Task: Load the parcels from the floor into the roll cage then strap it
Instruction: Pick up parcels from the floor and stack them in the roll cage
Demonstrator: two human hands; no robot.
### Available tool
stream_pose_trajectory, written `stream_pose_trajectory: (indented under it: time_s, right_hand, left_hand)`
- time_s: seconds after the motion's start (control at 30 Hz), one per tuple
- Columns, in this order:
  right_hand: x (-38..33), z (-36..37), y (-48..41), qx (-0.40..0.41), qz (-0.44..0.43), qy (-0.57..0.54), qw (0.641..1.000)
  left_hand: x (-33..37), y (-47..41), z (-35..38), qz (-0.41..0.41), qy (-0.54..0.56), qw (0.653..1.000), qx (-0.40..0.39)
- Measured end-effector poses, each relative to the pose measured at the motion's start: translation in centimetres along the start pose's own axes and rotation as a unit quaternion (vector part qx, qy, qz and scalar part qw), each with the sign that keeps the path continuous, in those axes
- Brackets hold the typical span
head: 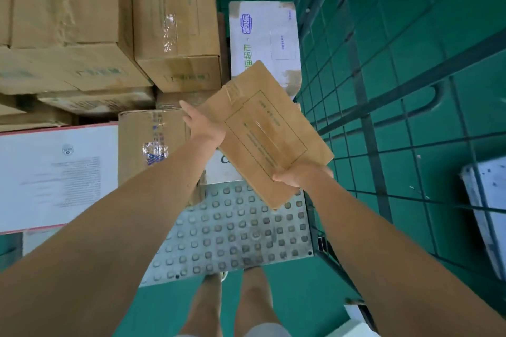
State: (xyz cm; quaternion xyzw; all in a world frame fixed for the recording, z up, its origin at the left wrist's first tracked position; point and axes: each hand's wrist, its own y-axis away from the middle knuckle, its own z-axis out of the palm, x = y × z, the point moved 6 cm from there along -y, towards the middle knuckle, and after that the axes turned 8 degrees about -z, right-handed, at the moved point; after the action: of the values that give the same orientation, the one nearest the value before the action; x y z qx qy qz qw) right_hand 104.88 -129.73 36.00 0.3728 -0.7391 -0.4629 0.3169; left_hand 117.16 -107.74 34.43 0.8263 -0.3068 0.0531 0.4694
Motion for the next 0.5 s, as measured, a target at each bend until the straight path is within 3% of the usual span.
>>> stream_pose_trajectory:
  time_s: [0.17, 0.3, 0.37, 0.5]
  right_hand:
    - [-1.4, -3.3, -0.6, 0.163, -0.066, 0.109, 0.978]
    - [-1.8, -3.8, -2.0, 0.187, -0.113, -0.021, 0.976]
    - [-1.5, -4.4, -2.3, 0.198, -0.127, -0.029, 0.971]
    - [-0.3, -5.0, -1.5, 0.196, -0.119, -0.087, 0.969]
  left_hand:
    - [-1.5, -0.6, 2.1, -0.035, 0.007, 0.999, -0.009]
    - [-3.3, 0.2, 3.8, -0.083, 0.005, 0.995, -0.053]
    - [-4.0, 0.6, 5.0, -0.126, 0.087, 0.986, -0.073]
    - [-3.2, 2.1, 5.0, -0.153, 0.172, 0.972, -0.04]
